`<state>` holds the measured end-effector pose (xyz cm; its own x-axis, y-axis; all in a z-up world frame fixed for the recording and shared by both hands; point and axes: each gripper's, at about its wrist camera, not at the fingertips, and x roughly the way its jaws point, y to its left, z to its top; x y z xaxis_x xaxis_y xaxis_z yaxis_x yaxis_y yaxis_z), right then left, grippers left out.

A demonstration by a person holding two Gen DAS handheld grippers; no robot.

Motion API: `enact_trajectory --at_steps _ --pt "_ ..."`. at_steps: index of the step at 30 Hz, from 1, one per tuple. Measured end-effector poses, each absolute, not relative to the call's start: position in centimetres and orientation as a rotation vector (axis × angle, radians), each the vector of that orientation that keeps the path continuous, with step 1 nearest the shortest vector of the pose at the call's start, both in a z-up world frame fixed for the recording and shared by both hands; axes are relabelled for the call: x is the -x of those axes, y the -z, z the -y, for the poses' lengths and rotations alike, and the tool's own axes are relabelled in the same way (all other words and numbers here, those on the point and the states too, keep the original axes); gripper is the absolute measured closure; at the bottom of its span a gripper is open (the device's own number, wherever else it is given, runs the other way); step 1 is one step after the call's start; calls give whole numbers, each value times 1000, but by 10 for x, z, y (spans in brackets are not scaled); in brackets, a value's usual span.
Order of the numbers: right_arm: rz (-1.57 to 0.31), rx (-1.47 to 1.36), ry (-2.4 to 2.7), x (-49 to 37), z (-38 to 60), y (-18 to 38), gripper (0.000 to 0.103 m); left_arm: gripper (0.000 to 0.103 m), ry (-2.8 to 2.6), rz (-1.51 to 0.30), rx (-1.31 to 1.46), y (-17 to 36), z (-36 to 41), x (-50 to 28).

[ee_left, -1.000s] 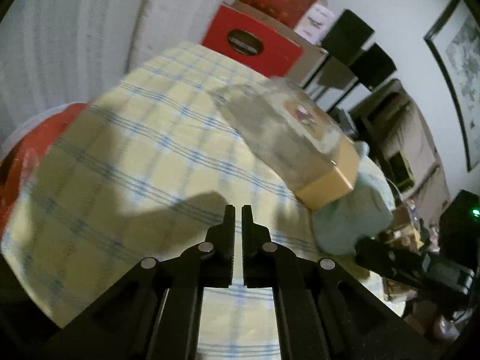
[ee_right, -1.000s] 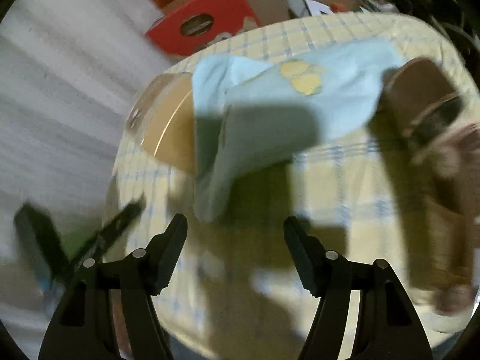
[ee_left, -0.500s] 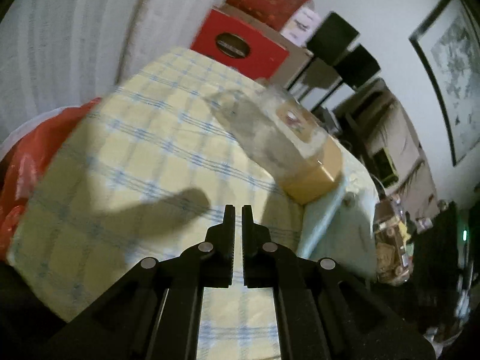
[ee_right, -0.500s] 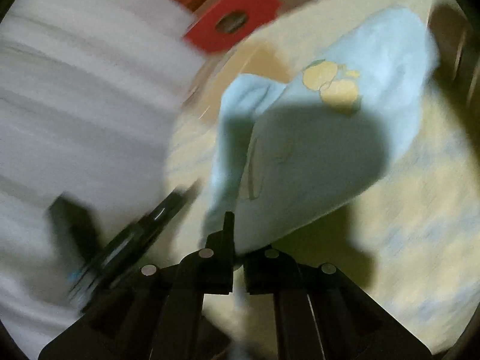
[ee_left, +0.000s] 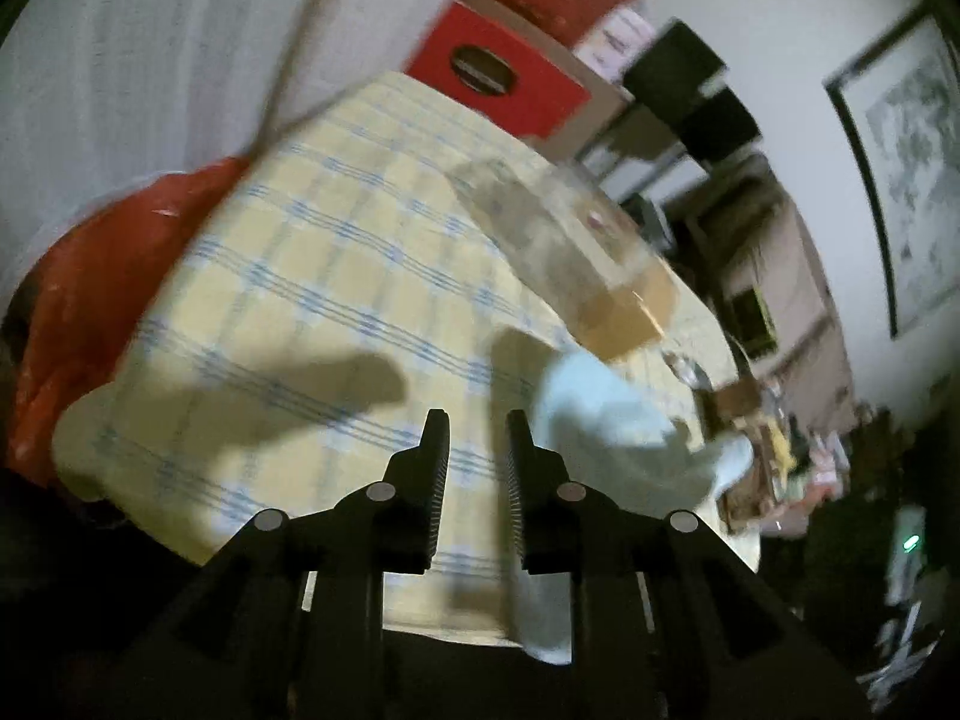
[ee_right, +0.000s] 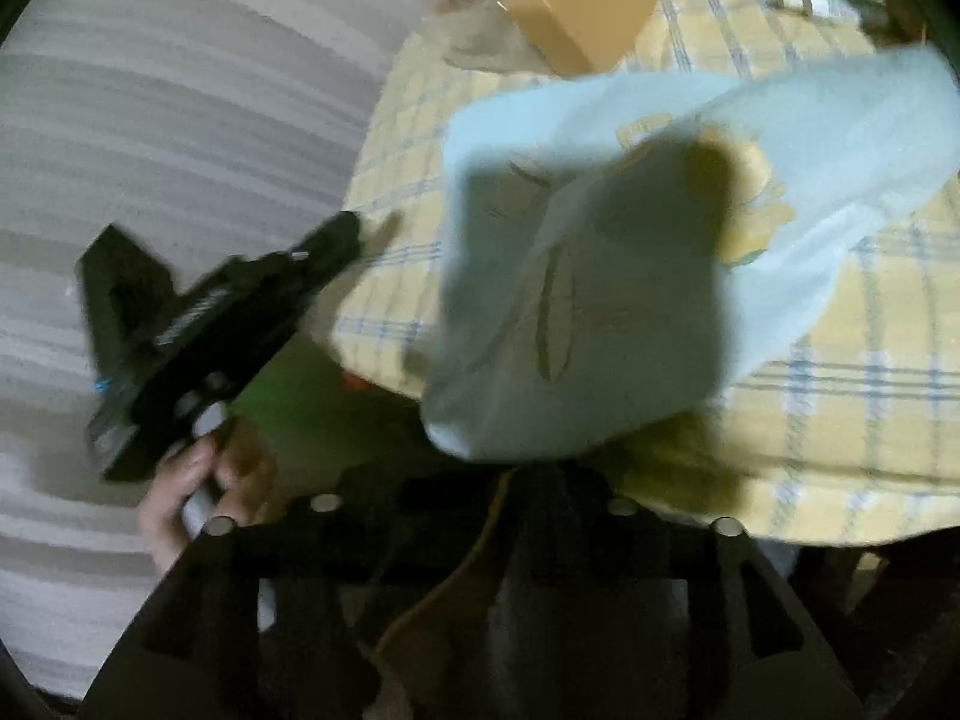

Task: Organize objects
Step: 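Grasp the light blue cloth with the right gripper and lift it, then grasp the light blue cloth with the left gripper while the right gripper holds it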

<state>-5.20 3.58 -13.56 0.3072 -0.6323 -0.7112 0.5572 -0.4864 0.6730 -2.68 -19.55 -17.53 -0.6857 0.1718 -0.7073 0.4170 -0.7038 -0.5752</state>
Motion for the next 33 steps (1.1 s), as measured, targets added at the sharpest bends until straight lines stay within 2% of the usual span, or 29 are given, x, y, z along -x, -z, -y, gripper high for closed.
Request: enact_trajectory --at_steps 2,4,7,9,12,15,17,18,21,23,27,30,33 --pt "68 -1491 1420 64 -46 120 50 73 2559 -1091 -1233 175 181 36" --pt "76 -1467 1445 66 -68 107 49 53 2584 -1040 -1288 177 169 47" --pt "116 -1404 1578 88 -93 86 42 50 2504 -971 -1305 186 158 65" --pt "107 -1370 1726 102 -111 78 39 51 2477 -992 -1303 187 155 70" --pt "95 -1365 1854 118 -129 79 39 52 2489 -824 -1362 183 135 78" --pt "174 -1428 1831 131 -142 94 39 61 2497 -741 -1414 182 121 81" --pt "184 -1449 1850 139 -159 100 39 74 2437 -626 -1417 180 113 86" --pt "177 -1447 1867 140 -160 100 39 84 2389 -574 -1416 179 111 89" --pt "138 -1416 1927 139 -158 94 39 90 2325 -428 -1412 177 95 98" --pt "99 -1379 1968 135 -152 89 39 99 2320 -407 -1403 174 89 99" --pt "20 -1377 1979 134 -141 94 35 99 2347 -486 -1299 163 105 82" --pt "45 -1412 1814 125 -128 98 36 100 2209 -462 -1127 148 136 59" --pt "-16 -1375 1807 116 -114 94 34 100 2192 -534 -1182 157 156 42"
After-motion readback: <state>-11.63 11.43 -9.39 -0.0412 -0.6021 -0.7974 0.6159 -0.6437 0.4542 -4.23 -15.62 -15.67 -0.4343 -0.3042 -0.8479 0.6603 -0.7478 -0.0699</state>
